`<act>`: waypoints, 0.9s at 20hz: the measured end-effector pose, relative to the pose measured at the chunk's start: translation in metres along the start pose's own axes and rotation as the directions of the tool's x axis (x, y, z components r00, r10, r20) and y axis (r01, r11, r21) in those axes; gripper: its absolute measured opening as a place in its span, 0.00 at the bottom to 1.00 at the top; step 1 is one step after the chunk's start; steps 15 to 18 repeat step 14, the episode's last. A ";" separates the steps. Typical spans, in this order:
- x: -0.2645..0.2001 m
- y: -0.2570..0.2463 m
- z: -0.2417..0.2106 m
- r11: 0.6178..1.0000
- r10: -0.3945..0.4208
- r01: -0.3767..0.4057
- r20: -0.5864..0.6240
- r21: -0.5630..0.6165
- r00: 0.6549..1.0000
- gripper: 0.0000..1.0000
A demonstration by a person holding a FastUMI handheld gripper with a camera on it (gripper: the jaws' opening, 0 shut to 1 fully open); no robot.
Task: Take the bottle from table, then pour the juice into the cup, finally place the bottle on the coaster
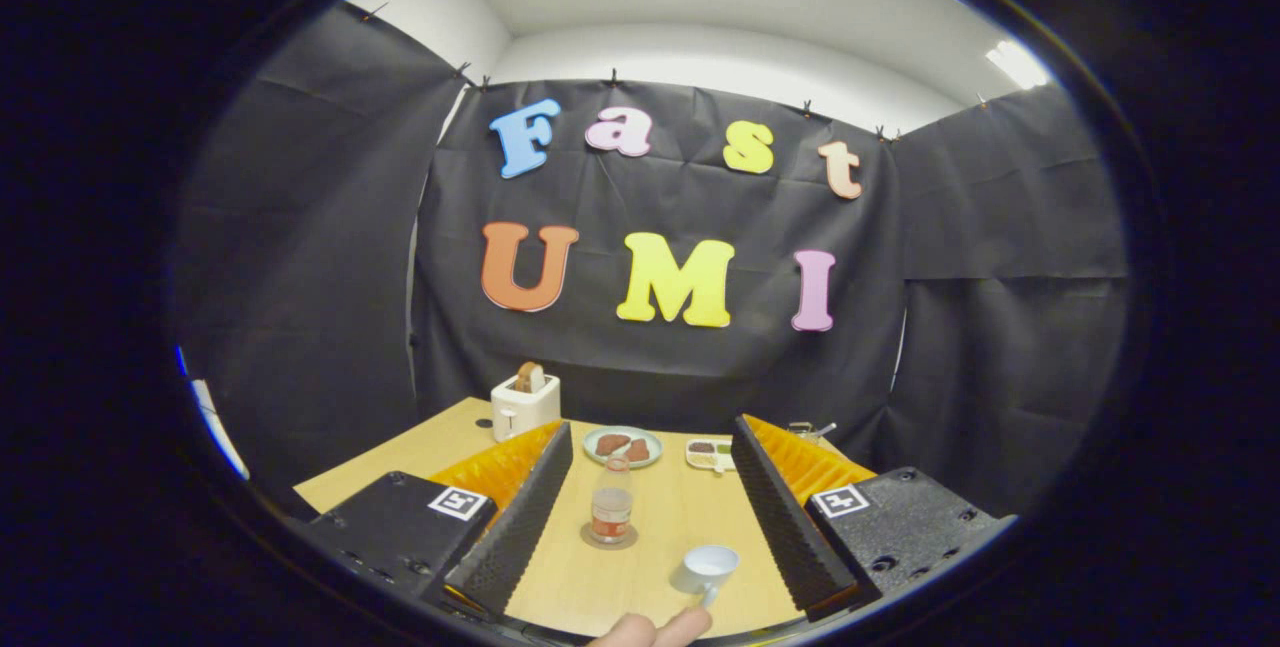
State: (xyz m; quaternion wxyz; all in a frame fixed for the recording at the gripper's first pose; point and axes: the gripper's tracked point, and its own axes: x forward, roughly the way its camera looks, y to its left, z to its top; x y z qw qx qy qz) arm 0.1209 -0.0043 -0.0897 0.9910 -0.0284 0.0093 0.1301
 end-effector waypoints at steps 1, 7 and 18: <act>-0.002 0.001 -0.001 1.000 0.009 -0.009 0.002 0.012 1.000 1.00; 0.001 0.003 -0.011 1.000 0.015 -0.016 -0.028 -0.017 1.000 1.00; 0.003 0.007 -0.012 0.999 0.041 -0.041 -0.004 0.027 0.999 1.00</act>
